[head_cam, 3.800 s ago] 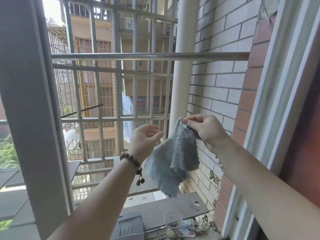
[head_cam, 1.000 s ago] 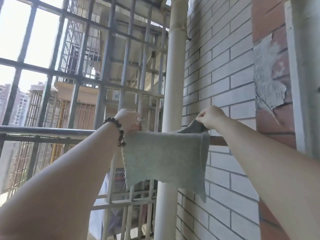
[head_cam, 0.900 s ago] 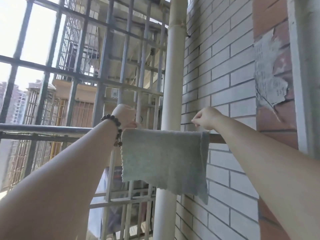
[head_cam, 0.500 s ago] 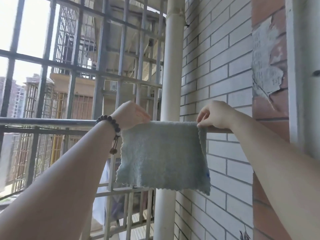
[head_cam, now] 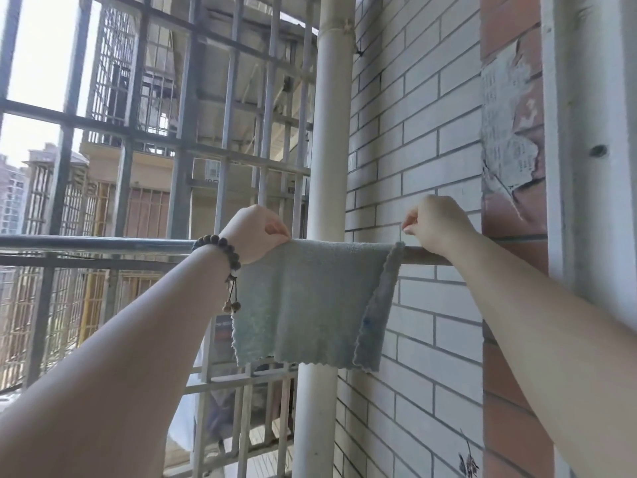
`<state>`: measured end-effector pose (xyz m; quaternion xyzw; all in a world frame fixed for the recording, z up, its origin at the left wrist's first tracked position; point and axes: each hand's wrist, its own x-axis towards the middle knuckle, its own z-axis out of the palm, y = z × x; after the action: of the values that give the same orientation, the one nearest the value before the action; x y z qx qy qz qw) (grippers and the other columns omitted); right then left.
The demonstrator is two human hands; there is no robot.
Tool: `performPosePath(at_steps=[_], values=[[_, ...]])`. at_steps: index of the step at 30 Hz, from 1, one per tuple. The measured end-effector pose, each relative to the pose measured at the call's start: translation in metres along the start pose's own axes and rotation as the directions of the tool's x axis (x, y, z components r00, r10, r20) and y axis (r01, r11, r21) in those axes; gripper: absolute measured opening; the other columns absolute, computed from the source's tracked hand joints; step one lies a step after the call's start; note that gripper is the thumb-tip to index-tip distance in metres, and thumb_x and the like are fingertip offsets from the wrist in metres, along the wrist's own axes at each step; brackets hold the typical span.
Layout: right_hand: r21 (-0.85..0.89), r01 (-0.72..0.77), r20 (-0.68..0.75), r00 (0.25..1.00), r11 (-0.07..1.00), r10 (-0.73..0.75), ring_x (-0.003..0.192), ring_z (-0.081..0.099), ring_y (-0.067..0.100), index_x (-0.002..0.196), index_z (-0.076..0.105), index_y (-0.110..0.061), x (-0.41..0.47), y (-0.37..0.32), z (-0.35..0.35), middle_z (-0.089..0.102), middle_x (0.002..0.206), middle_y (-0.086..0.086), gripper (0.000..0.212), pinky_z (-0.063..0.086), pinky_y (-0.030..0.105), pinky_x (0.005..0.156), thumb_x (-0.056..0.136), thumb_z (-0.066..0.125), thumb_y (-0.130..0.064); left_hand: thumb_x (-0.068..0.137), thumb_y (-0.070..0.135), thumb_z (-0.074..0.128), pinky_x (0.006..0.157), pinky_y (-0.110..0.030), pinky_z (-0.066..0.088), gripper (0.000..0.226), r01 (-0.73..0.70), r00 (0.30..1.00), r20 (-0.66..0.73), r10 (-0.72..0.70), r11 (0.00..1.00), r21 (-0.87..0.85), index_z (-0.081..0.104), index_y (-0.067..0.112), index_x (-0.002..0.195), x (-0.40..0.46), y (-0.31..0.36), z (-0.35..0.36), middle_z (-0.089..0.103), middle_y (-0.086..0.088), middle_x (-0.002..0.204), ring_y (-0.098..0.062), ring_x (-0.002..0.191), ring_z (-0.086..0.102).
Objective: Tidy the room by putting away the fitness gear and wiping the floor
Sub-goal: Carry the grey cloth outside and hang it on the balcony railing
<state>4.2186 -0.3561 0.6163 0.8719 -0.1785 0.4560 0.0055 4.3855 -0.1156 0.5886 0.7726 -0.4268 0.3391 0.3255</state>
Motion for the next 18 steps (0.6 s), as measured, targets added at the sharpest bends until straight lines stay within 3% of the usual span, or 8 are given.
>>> performPosePath(at_steps=[4,7,13,18], values=[[0.056,0.132,0.160,0.977,0.990,-0.139,0.077,0.059,0.013,0.084,0.074,-0.019,-0.008,-0.012,-0.006,0.066,0.079,-0.002,0.005,0.043,0.025,0.068,0.085,0.069,-0.018,0.084,0.020,0.071,0.088,-0.032,0.053,0.005,0.019,1.000,-0.020,-0.019,1.000,-0.023,0.076,0.021,0.086,-0.003,-0.006,-0.006,0.072,0.005,0.092,-0.011,0.088,0.066],[-0.003,0.142,0.229,0.964,0.990,-0.137,0.079,0.058,0.012,0.084,0.074,-0.020,-0.009,-0.013,-0.007,0.066,0.081,-0.003,0.003,0.044,0.025,0.070,0.083,0.072,-0.022,0.083,0.019,0.072,0.079,-0.021,0.049,0.005,0.058,0.998,0.003,-0.058,0.998,-0.011,0.076,0.021,0.086,-0.006,-0.012,-0.010,0.071,0.007,0.091,-0.006,0.084,0.064],[-0.024,0.117,0.162,0.980,0.993,-0.112,0.082,0.059,0.019,0.082,0.073,-0.015,-0.007,-0.010,-0.004,0.067,0.083,0.003,0.004,0.041,0.026,0.070,0.084,0.071,-0.018,0.084,0.019,0.071,0.062,-0.010,0.041,0.005,0.068,0.997,-0.042,-0.067,0.998,0.012,0.074,0.020,0.081,-0.006,-0.012,-0.007,0.064,0.013,0.081,0.004,0.073,0.056],[0.026,0.049,0.062,0.997,0.998,-0.051,0.079,0.060,0.022,0.082,0.072,-0.014,-0.003,-0.004,-0.002,0.069,0.086,0.009,0.007,0.044,0.028,0.072,0.086,0.067,-0.015,0.090,0.018,0.064,0.076,-0.026,0.045,0.011,0.086,0.989,-0.123,-0.077,0.994,0.066,0.069,0.020,0.080,0.000,-0.011,-0.006,0.064,0.002,0.087,-0.017,0.082,0.059]])
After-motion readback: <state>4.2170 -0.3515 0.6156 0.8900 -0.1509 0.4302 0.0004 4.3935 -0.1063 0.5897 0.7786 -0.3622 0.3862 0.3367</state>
